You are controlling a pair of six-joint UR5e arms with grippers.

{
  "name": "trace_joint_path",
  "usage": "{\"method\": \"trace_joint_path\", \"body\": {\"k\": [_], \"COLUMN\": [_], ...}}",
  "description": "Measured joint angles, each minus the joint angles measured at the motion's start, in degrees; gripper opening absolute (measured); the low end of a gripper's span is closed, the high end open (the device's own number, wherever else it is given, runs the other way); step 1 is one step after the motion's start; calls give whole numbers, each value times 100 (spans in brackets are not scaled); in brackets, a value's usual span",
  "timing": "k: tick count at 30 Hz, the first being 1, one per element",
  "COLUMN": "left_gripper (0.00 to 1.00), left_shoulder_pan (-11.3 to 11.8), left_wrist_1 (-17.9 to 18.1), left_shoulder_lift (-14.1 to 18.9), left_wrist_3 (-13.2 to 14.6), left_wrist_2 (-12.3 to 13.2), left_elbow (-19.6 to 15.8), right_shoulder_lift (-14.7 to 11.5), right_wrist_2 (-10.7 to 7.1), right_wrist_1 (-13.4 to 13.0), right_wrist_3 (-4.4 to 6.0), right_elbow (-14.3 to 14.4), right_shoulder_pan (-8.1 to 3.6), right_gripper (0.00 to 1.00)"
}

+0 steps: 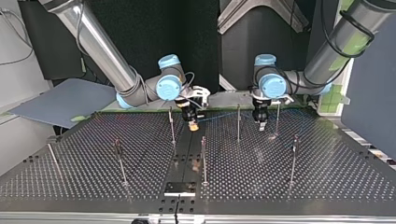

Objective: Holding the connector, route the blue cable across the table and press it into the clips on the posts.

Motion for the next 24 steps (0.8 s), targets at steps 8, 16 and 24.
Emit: {"method": "trace_joint_path", "body": {"k": [8,16,24], "left_gripper": [100,100,100], "left_shoulder_pan": [-119,-295,-538], "left_wrist_1": [-428,-567,-623], "left_shoulder_lift": [408,787,1201], "left_wrist_3": [48,69,50], "left_wrist_2": [-94,-226,-240], "left_elbow": [-345,-679,-1087], "right_shoulder_lift": [0,0,0], "right_wrist_2": [1,0,-4], "right_wrist_1": [-1,3,15], "right_wrist_3": [4,9,12], "right_elbow": [0,0,0], "right_shoulder_pan": [1,1,6], "right_gripper": [0,0,0]}}
